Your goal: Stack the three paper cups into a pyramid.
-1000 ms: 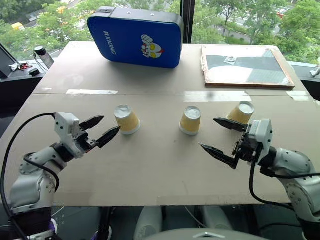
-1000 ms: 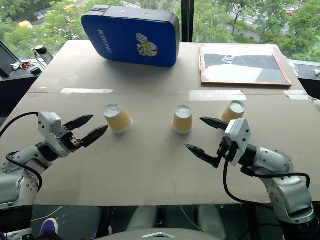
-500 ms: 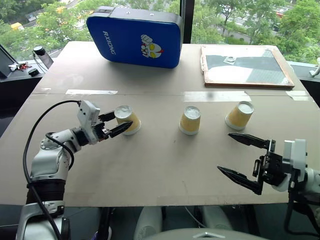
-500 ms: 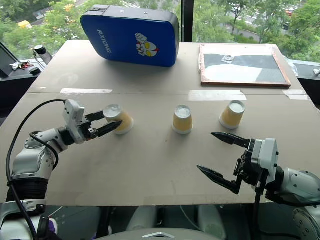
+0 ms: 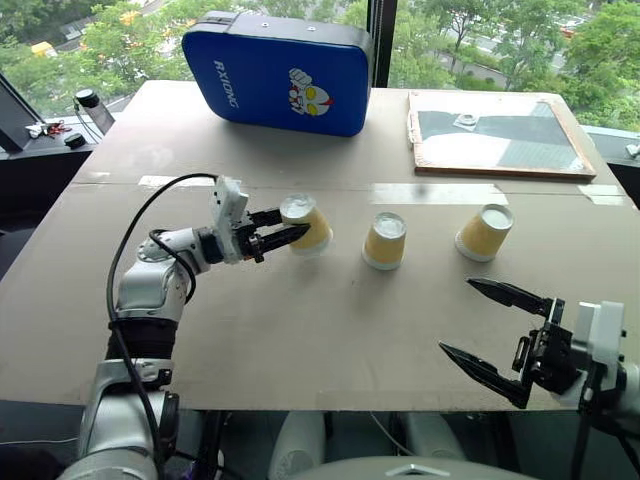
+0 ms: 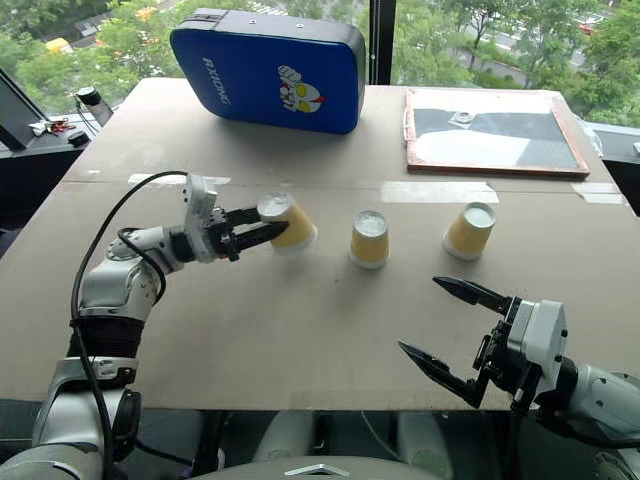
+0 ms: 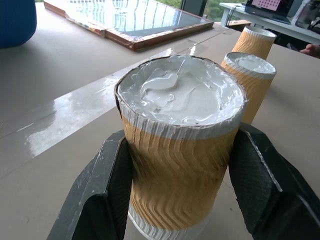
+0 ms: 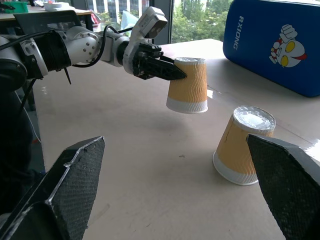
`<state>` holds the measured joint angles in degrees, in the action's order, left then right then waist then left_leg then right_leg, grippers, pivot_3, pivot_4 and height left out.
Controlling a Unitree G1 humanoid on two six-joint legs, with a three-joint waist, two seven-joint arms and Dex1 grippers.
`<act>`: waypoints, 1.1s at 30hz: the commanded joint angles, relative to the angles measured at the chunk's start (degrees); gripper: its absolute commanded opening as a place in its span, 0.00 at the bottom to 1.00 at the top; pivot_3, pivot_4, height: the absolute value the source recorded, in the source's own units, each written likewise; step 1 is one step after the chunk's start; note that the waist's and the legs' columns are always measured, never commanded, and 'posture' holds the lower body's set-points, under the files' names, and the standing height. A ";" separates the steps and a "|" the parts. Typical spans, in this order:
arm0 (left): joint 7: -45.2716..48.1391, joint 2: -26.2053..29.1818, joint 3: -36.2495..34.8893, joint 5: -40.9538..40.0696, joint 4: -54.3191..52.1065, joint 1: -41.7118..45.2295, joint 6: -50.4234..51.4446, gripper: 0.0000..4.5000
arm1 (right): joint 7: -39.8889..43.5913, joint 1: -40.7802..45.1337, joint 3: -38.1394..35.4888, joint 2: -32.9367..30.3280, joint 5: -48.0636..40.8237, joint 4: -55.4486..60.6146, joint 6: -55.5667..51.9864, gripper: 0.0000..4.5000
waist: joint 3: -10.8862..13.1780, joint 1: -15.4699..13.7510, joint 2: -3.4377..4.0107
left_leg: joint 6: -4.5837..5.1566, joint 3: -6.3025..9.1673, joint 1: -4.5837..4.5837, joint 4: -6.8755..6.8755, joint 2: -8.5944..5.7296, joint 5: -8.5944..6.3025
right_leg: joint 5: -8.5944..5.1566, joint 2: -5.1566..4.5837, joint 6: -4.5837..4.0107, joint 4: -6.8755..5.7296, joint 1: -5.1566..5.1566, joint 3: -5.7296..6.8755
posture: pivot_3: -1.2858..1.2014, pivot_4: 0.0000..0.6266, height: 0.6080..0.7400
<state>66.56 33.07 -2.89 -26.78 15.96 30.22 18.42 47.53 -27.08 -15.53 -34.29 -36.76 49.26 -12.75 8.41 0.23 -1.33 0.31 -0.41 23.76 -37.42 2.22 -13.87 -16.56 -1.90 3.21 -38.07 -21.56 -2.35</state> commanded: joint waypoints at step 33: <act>3.77 -1.57 1.74 2.84 -3.98 -2.68 -2.33 0.99 | -16.95 0.17 -0.12 3.40 6.46 3.42 -3.79 1.00 | -0.01 0.66 0.00 | 0.00 0.06 -0.02 -0.01 0.05 0.00 | 0.00 0.03 0.00 -0.03 0.00 -0.02 | 0.52 0.24 1.00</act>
<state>70.62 30.04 1.25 -21.71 16.03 28.39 14.17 33.39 -28.39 -15.36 -31.24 -31.28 53.19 -15.42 8.40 0.89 -1.33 0.30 -0.35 23.73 -37.43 2.28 -13.87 -16.56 -1.86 3.20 -38.11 -21.57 -2.37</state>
